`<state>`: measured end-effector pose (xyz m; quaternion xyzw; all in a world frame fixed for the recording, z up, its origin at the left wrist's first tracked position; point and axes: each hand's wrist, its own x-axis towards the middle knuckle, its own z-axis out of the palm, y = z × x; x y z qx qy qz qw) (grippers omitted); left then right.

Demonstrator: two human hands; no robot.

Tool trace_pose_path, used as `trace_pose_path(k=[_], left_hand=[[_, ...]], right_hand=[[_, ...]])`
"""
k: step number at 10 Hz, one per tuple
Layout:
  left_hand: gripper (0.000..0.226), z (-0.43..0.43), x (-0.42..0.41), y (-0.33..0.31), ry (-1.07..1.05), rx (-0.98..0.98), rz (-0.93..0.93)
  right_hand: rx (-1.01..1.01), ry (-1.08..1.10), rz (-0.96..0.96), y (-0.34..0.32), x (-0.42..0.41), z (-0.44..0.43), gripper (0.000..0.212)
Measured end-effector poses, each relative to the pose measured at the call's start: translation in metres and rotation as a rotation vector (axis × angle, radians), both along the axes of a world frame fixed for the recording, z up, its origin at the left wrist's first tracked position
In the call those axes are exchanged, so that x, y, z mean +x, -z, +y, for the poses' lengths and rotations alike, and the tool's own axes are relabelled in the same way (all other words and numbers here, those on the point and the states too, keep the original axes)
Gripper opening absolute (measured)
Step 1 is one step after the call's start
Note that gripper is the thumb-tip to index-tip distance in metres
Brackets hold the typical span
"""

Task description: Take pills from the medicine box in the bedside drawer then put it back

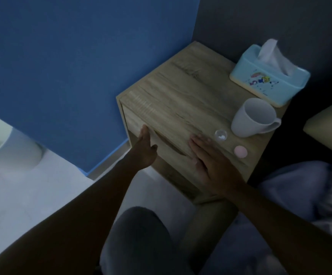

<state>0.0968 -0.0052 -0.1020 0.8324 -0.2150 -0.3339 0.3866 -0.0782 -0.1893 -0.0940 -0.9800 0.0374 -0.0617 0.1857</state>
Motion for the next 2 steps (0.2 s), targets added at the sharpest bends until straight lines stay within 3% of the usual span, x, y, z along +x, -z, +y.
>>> trace_pose_path(k=[2], left_hand=[[0.067,0.044,-0.013,-0.067,0.185,0.164,-0.156]], right_hand=[[0.020,-0.002,0.079,-0.008,-0.002,0.005,0.058]])
